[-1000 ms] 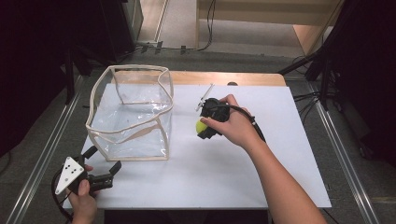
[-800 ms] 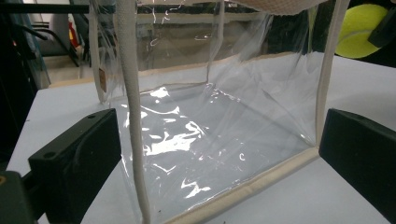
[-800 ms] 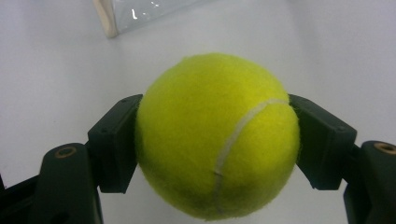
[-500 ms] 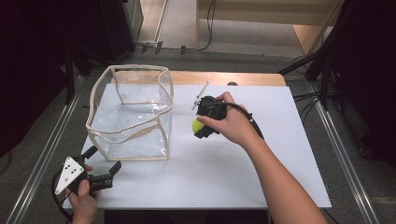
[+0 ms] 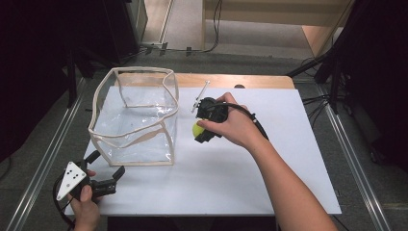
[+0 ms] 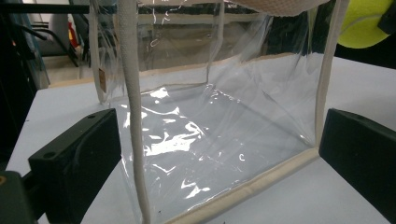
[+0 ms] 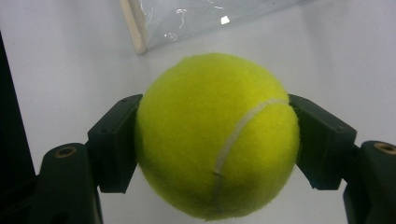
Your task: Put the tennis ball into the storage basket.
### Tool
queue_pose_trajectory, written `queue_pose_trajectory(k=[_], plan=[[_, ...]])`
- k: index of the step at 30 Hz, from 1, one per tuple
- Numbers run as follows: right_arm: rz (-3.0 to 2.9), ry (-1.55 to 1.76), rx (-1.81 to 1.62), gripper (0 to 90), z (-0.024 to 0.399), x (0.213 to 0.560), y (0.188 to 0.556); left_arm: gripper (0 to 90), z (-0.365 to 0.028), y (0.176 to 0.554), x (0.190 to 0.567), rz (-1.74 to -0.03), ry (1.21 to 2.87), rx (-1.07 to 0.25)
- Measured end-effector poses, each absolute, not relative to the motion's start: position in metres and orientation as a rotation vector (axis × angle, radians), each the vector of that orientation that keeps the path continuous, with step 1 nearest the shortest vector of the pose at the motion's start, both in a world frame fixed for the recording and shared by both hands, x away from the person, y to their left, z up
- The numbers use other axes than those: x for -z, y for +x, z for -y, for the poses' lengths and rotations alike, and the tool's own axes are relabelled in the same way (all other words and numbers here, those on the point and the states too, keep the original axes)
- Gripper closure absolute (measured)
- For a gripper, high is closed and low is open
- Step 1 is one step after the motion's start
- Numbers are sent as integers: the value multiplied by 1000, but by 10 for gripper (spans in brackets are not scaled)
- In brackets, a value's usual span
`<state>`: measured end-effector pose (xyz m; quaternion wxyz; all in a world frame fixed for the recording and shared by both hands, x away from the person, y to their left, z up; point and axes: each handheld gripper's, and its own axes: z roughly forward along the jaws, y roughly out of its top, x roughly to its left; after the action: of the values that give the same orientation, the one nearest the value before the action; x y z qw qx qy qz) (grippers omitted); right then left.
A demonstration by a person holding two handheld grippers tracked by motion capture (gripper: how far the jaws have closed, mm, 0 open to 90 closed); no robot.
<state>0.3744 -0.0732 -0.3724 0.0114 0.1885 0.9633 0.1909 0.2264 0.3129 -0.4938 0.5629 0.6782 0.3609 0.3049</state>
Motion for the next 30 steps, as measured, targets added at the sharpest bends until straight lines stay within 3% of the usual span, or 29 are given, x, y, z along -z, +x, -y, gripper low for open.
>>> queue_pose_trajectory(k=[30], plan=[[-3024,538,-605,238,64,351,377,0,-313,227,494,-848,1597,-717]])
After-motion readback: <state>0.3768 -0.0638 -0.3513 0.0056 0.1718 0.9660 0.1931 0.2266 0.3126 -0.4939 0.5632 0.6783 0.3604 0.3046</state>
